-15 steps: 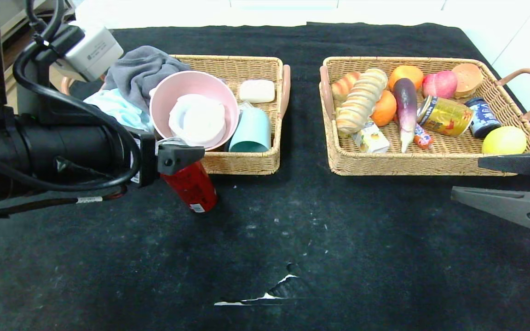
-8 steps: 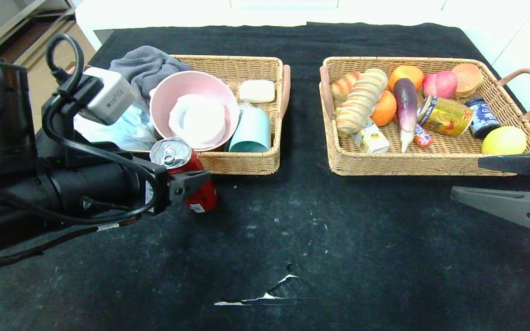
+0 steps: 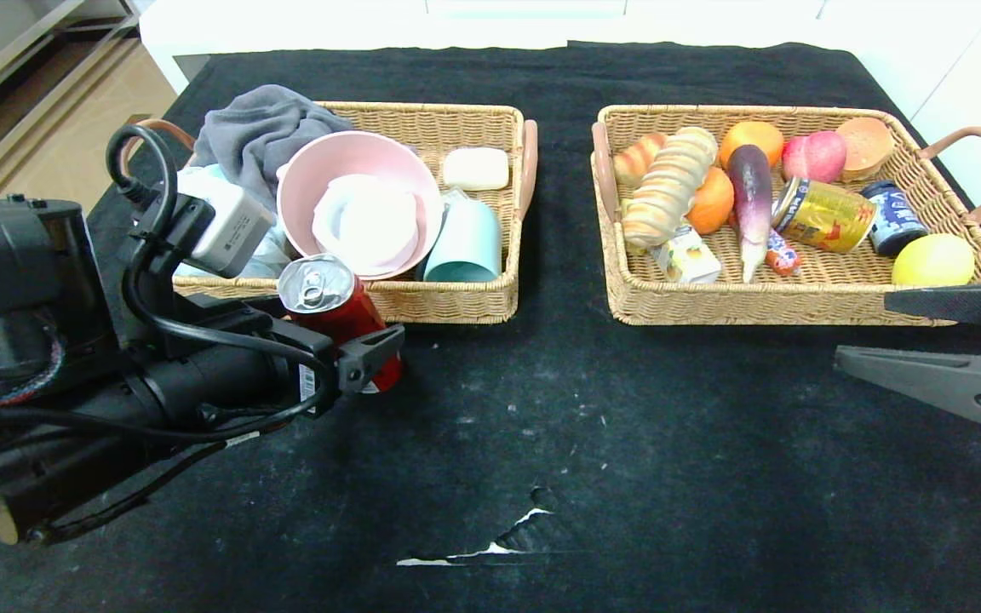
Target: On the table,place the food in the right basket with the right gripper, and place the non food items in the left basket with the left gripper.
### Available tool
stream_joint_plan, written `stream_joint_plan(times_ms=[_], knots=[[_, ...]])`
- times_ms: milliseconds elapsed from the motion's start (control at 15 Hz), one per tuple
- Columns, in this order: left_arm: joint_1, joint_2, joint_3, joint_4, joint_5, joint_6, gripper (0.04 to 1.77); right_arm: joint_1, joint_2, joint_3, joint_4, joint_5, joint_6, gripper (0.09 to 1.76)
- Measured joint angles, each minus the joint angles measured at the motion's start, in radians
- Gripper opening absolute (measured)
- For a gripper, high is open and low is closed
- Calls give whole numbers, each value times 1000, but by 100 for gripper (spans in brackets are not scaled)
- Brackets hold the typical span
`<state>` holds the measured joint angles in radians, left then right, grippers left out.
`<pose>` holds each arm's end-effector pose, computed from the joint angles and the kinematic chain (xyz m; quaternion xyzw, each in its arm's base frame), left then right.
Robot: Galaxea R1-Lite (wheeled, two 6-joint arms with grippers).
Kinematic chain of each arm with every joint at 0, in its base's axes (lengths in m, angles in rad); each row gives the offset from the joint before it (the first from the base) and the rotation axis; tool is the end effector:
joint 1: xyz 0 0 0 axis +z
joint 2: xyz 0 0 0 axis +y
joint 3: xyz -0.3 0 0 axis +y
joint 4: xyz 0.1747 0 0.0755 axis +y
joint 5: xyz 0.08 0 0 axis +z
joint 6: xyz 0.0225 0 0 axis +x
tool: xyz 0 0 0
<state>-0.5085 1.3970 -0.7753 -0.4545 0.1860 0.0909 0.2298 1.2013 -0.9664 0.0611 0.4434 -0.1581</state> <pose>0.2071 -0.1107 0.2381 0.0731 0.0712 -0.1634 0.9813 0.1683 0.0493 0.2833 -0.0581 0.1204 0.3372 0.9319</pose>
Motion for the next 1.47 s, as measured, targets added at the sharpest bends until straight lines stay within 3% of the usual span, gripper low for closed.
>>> stream_joint_plan(times_ms=[467,800,1067,1133,1467], knots=[[11,92,14,-177,26,47,172,0,0,0,0,0,0,171],[13,118,11,-203,43,45,172,0,0,0,0,0,0,171],[13,117,12,-201,41,48,114,0,0,0,0,0,0,171],[13,116,12,-200,41,47,108,0,0,0,0,0,0,171],[13,113,11,-199,42,47,107,0,0,0,0,0,0,171]])
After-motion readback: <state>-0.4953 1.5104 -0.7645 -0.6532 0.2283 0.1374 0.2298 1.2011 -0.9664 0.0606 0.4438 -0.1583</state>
